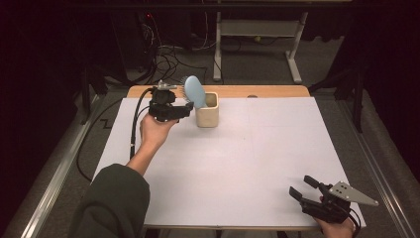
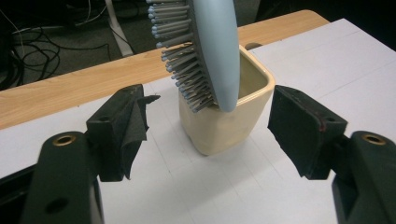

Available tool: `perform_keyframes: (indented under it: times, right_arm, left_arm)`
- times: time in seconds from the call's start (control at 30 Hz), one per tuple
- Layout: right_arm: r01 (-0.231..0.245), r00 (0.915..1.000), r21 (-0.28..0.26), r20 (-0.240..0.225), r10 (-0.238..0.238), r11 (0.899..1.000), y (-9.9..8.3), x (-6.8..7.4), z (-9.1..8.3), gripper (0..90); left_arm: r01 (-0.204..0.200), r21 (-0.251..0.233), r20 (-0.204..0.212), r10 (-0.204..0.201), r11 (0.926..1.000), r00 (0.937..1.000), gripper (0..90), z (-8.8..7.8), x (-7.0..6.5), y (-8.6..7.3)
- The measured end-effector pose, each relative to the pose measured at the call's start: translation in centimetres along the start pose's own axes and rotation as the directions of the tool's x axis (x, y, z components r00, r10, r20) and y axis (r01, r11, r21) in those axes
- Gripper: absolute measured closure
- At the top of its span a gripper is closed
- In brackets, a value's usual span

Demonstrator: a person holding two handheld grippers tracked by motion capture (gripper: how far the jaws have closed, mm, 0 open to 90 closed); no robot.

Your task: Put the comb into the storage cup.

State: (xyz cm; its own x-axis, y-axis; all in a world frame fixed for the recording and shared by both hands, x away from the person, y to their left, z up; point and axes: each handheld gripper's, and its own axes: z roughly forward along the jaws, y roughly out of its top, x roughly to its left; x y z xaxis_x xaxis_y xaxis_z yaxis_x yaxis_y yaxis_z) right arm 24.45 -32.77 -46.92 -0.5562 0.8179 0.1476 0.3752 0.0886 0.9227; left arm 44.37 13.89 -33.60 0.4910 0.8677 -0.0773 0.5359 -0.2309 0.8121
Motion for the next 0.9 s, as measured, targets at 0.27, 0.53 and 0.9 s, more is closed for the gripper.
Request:
perform_keyframes:
  times: [0.27, 0.53, 0.9]
  right_arm:
    - [0.003, 1.0, -0.002, 0.0, -0.003, 1.0, 0.0, 0.0, 0.0, 27.4]
    - [0.004, 1.0, 0.0, 0.002, -0.004, 1.0, 0.0, 0.0, 0.0, 27.3]
    - [0.002, 1.0, 0.002, 0.001, -0.002, 1.0, 0.0, 0.0, 0.1, 27.3]
  left_arm:
    - [-0.005, -0.001, 0.003, 0.005, 1.0, 1.0, 29.3, -0.5, 0.0, -0.4]
    - [-0.005, -0.005, 0.008, 0.005, 1.0, 1.0, 29.6, -1.0, 0.2, -0.8]
    - [-0.003, -0.003, 0.007, 0.003, 1.0, 1.0, 29.7, -1.6, 0.6, -1.3]
